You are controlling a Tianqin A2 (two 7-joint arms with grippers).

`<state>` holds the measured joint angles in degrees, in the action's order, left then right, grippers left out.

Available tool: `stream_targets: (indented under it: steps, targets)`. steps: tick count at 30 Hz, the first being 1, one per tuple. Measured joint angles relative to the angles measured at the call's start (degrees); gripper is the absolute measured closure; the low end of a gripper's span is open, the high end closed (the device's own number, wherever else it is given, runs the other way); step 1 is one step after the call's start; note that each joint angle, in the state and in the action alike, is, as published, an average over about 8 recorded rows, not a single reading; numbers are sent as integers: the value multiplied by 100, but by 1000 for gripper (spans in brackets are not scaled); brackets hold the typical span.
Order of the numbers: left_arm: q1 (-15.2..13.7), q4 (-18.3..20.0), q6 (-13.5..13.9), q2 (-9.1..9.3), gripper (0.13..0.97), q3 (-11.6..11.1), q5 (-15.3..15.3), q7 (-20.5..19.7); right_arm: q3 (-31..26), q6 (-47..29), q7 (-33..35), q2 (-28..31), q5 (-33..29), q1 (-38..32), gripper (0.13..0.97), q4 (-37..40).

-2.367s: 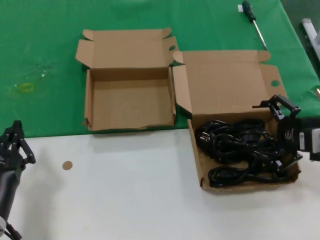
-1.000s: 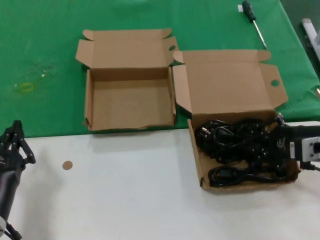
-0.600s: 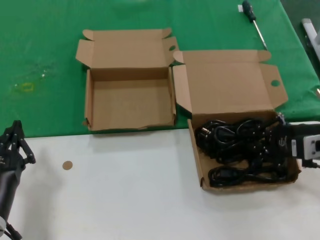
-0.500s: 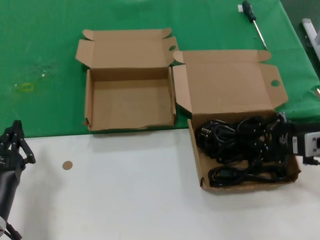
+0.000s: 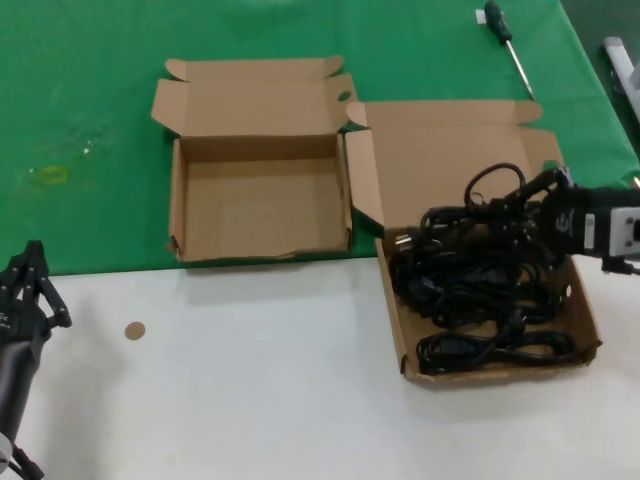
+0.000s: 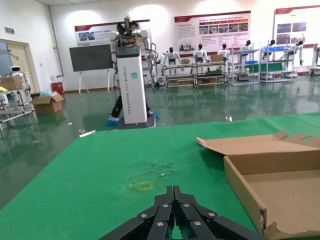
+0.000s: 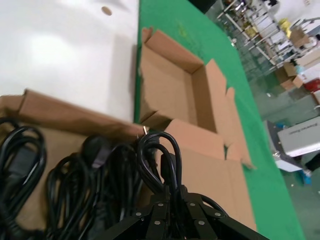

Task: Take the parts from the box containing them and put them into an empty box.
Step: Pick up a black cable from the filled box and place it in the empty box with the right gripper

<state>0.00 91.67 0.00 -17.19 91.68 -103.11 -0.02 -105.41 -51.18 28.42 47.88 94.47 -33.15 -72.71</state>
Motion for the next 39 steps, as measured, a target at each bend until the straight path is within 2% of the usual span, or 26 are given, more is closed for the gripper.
stream_targets:
  steps: [10,25,39]
  targets:
    - [0,0,0,0,945,0,0,0,-80,181,-164,-303,-62,-211,922,-156]
    - [0,0,0,0,945,0,0,0,-518,558,-658,-1030,-524,-692,924,-329]
    - [0,0,0,0,945,0,0,0,-1013,889,-749,-1949,-966,-1176,925,109]
